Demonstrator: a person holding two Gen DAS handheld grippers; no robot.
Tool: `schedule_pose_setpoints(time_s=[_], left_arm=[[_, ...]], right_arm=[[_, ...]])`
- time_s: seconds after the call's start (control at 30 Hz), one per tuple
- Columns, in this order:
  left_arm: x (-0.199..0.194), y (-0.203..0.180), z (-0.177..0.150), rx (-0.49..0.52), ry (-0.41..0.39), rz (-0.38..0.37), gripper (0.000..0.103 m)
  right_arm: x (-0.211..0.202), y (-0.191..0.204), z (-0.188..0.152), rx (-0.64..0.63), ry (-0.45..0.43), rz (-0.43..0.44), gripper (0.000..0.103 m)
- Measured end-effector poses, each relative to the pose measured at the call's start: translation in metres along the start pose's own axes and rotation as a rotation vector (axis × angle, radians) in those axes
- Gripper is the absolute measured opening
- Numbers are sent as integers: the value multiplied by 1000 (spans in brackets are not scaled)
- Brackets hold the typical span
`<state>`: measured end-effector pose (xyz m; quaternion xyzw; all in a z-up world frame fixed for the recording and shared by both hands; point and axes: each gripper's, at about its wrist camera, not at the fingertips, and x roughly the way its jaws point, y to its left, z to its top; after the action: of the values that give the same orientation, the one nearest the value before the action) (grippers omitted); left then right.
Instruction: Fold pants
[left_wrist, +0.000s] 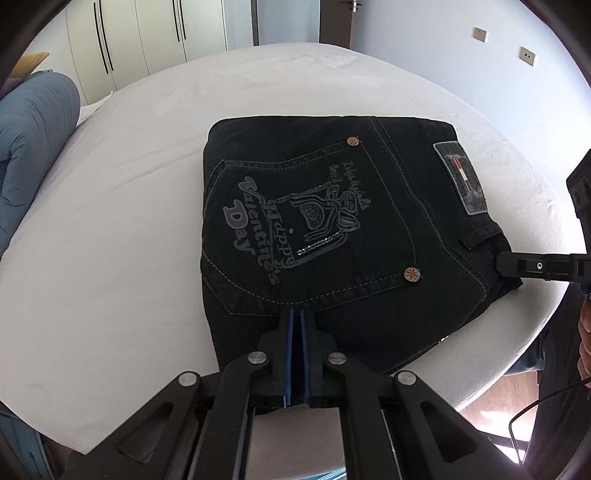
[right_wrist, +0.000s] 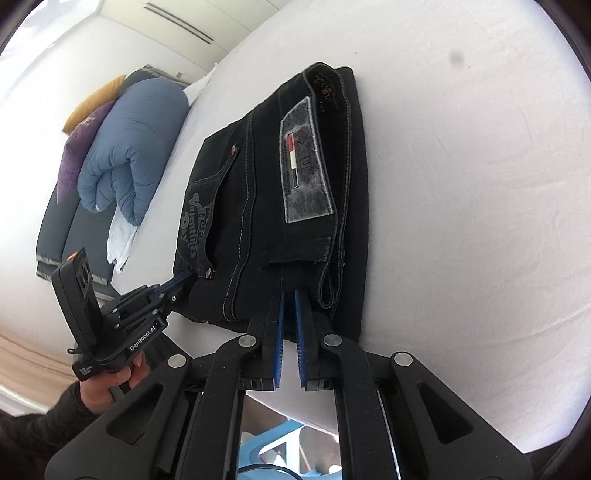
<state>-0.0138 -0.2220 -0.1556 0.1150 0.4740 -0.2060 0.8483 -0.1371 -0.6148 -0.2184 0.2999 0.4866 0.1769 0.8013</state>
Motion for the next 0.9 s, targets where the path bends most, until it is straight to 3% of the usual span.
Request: schedule_pose_setpoints(time_s=[0.1, 0.13, 0.2, 0.3, 0.4, 0.57, 0.63, 0.73, 0.8, 0.9], left_arm=[[-19, 7, -1, -47, -12, -29, 6], [-30, 13, -1, -62, -29, -27, 10], [-49, 19, 2, -75, -79, -26, 27], [-55, 26, 19, -74, -101, -60, 32], [-40, 28, 50, -46, -95, -67, 32], [9, 38, 99, -59, -61, -92, 32], [19, 39, 110, -51, -47, -106, 32], [37, 24, 130, 12, -29, -125, 32], [61, 12, 140, 64, 22, -128, 38], [92, 16, 151, 29, 50, -153, 42]], right_arm=[[-11, -1, -3, 3, 5, 11, 5], [-17, 2, -2, 0, 5, 10, 6], [-32, 10, 2, -21, -23, 53, 6], [-48, 14, 22, -21, -79, 137, 6], [-36, 17, 59, -22, -102, 143, 6], [8, -6, 115, 45, -48, 178, 6], [25, -17, 130, 69, -31, 126, 7], [37, -32, 143, 74, -17, 136, 4], [35, -43, 144, 90, -27, 146, 0], [33, -62, 151, 134, -48, 144, 0]])
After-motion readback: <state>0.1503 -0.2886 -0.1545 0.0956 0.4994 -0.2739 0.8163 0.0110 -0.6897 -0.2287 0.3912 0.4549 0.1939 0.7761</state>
